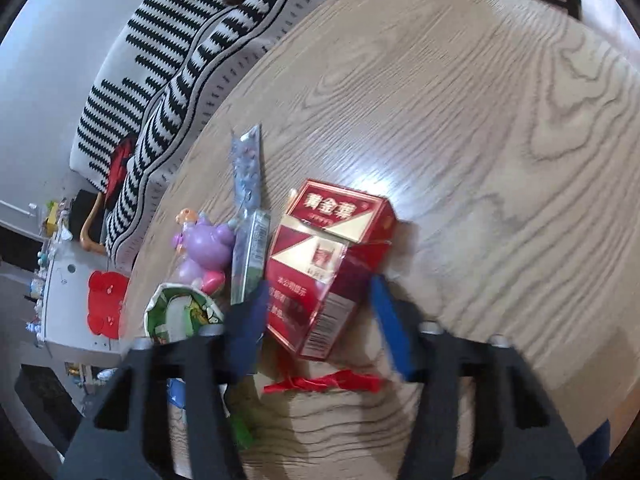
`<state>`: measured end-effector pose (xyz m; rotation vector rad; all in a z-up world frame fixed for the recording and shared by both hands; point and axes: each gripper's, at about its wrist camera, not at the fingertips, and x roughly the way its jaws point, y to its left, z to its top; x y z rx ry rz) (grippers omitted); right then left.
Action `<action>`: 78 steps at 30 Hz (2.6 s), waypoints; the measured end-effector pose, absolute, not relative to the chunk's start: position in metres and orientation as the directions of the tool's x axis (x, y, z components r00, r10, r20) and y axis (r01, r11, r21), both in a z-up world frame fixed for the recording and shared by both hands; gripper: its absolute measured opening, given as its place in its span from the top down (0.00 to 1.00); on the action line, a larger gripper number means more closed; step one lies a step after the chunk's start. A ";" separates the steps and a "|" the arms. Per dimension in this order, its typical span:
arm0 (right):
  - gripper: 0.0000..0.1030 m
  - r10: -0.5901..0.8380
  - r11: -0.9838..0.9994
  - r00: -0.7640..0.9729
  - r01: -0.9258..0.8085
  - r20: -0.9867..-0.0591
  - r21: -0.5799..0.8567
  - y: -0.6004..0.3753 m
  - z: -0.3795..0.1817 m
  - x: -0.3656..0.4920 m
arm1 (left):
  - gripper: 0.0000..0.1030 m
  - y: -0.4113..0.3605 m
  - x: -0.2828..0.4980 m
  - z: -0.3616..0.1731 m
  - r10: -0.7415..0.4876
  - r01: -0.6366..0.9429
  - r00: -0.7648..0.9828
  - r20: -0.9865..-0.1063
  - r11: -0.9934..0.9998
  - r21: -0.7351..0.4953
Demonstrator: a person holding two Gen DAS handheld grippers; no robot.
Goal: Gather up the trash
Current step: 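Grasp the red cigarette box with the right tool while the left tool grasps a blue wrapper, then carry both items over the black bin and open both tools to drop them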
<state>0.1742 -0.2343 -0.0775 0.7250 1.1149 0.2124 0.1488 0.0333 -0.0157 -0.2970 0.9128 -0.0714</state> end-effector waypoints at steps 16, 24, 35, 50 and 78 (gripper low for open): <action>0.99 0.411 0.821 0.626 0.062 -0.663 0.567 -0.242 0.000 0.127 | 0.78 0.056 0.095 0.050 -0.250 0.009 0.741 -0.623 0.932 -0.363; 0.98 0.321 0.914 0.584 0.016 -0.746 0.406 -0.245 0.001 0.114 | 0.78 0.055 0.057 0.057 -0.294 0.086 0.716 -0.633 0.937 -0.337; 0.16 0.202 0.978 0.543 -0.067 -0.815 0.198 -0.234 -0.030 0.125 | 0.78 0.030 0.014 0.034 -0.350 0.229 0.604 -0.716 0.937 -0.265; 0.38 0.175 0.984 0.563 -0.123 -0.807 0.128 -0.210 -0.032 0.111 | 0.78 -0.009 -0.019 0.007 -0.421 0.368 0.471 -0.776 0.892 -0.261; 0.40 0.399 0.916 0.280 -0.086 -0.873 0.391 -0.219 -0.091 -0.139 | 0.78 -0.079 -0.100 -0.100 -0.347 0.543 0.184 -0.920 0.816 -0.199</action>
